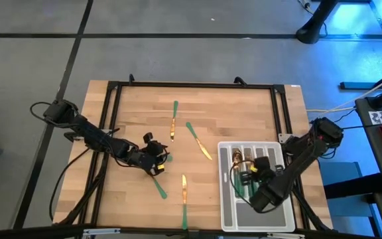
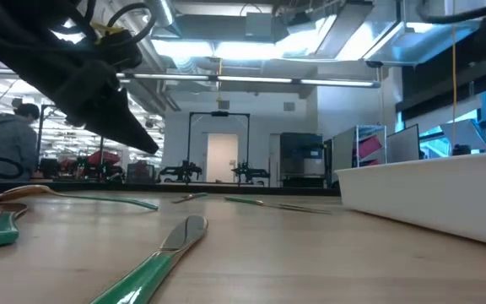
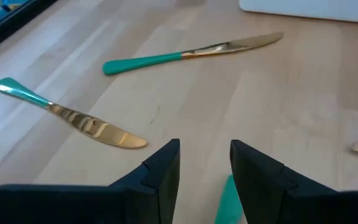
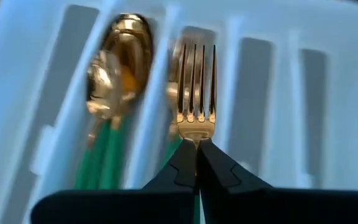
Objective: Sort silverware
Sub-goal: Put the green fork into the silverware rack, then put the middle right green knife into the silverware rack
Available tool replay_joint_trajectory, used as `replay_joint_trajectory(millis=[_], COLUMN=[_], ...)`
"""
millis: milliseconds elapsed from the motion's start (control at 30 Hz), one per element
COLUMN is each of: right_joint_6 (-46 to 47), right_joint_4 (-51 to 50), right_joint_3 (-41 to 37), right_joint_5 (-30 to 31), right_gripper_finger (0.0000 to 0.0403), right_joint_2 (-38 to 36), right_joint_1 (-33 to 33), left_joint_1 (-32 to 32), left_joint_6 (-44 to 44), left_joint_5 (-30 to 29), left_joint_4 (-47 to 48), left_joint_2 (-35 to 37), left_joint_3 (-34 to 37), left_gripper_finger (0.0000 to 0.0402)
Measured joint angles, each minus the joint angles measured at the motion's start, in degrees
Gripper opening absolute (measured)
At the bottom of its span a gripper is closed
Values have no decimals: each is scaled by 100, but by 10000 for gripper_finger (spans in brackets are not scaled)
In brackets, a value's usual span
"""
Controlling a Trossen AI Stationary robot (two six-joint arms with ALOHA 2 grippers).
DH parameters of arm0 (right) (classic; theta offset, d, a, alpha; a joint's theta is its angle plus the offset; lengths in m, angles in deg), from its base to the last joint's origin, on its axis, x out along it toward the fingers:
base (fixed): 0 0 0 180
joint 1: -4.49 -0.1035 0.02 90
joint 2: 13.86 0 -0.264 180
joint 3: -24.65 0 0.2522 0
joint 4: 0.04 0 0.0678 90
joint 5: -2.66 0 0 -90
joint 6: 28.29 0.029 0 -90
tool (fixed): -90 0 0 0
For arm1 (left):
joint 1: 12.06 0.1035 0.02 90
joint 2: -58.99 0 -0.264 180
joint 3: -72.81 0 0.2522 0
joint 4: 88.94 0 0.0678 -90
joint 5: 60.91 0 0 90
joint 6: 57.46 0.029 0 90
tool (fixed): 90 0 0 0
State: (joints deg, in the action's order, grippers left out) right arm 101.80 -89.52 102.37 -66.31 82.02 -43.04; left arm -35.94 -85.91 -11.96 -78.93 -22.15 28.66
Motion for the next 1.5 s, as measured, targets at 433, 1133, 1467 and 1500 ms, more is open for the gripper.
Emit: replay_joint_trajectory(millis=[433,1133,1467,1500], right_joint_6=[-305,-1628,-5183,-5502], right_joint_4=[1490,523,3905,4126], right_joint_3=[-1201,-235,-202,-202], right_joint_5=[300,2909,4734,4616], right_gripper_finger=[2,184,183,183], right_joint_2=[10,6,8,8], right_joint_1=[696,703,1107,1172], left_joint_1=[144,59,1401,1636], left_joint_6=[163,-282,-1144,-946], left_joint_5=[-16,-9,40,228], left_joint_4=[-356,-340,-174,-247], left_joint_2=[-2,-2,-2,-2], left_joint_3=[-2,-2,-2,-2], left_gripper_finger=[132,132,128,134])
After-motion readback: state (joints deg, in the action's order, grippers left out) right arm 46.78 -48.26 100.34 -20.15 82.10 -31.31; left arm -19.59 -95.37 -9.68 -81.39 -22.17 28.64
